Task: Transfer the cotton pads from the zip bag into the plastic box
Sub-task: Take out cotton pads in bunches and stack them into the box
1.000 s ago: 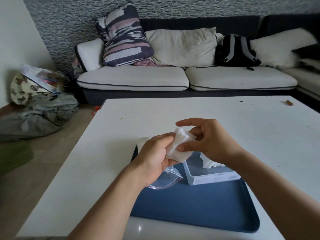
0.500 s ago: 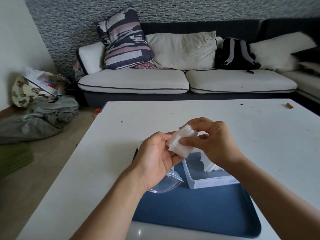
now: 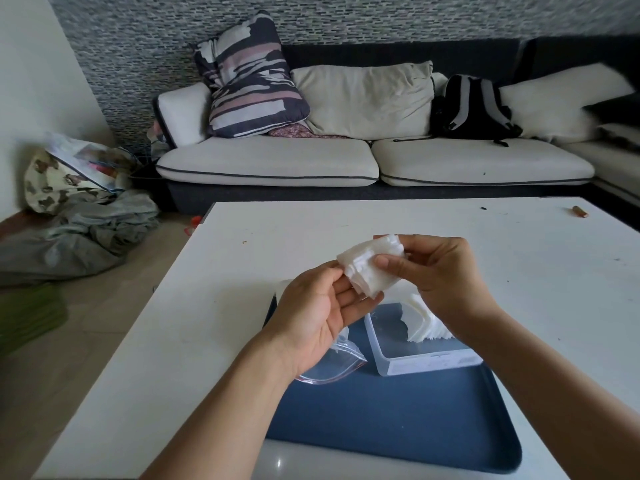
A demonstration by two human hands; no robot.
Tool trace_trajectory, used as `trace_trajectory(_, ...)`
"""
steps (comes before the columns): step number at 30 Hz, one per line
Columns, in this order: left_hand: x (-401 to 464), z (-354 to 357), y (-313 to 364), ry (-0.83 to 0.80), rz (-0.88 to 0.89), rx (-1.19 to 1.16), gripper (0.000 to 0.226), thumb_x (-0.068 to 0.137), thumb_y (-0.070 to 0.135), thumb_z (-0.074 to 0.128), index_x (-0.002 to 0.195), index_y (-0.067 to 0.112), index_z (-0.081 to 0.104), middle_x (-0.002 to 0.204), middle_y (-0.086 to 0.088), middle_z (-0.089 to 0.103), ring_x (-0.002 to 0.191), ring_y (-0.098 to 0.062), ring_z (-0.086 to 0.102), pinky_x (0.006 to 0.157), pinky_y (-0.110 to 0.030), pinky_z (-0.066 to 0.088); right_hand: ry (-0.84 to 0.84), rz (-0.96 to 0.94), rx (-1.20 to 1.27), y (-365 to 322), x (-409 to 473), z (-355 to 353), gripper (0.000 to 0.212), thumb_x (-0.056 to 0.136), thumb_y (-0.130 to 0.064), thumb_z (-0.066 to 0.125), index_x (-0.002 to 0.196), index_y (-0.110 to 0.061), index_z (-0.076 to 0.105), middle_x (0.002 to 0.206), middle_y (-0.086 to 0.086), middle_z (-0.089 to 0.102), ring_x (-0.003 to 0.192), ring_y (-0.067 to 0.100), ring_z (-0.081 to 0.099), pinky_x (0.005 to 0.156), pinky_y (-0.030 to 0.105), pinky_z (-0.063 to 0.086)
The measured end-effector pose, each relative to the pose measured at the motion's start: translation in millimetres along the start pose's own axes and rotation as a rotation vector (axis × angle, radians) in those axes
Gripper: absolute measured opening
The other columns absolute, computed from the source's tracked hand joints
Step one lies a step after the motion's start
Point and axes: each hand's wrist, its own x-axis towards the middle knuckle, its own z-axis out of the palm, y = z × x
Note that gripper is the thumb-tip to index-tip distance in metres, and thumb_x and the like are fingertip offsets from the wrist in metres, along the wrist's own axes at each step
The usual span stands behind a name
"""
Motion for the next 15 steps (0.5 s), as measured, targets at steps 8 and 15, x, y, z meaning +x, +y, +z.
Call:
trace_trajectory(8,0.3,0.6,-0.3,0.028,0.017,0.021,0.038,0.108,0.023,0.04,0.128,0.001,0.062,0.121,-0.021,0.072,0.109,-0.028,0.071,0.094,-0.041,0.059,-0.01,0.057,0.026,4.2,1.3,-2.2,0.019,0.081,-0.001,0.073,0.1,0.002,0.076,0.095,0.014,0.078,0.087,0.023,0.075,0.084,0.03,0.059)
trace_trajectory(15,0.3,0.7,-3.9,0.059,0.054,0.057,0.033,0.109,0.018,0.041,0.122,0.004,0.067,0.115,-0.018,0.075,0.106,-0.027,0.073,0.093,-0.041,0.06,0.0,0.086,0.075,4.0,1.7,-3.8,0.026,0.08,-0.009,0.073,0.103,0.002,0.075,0.098,0.016,0.077,0.09,0.025,0.074,0.085,0.031,0.059)
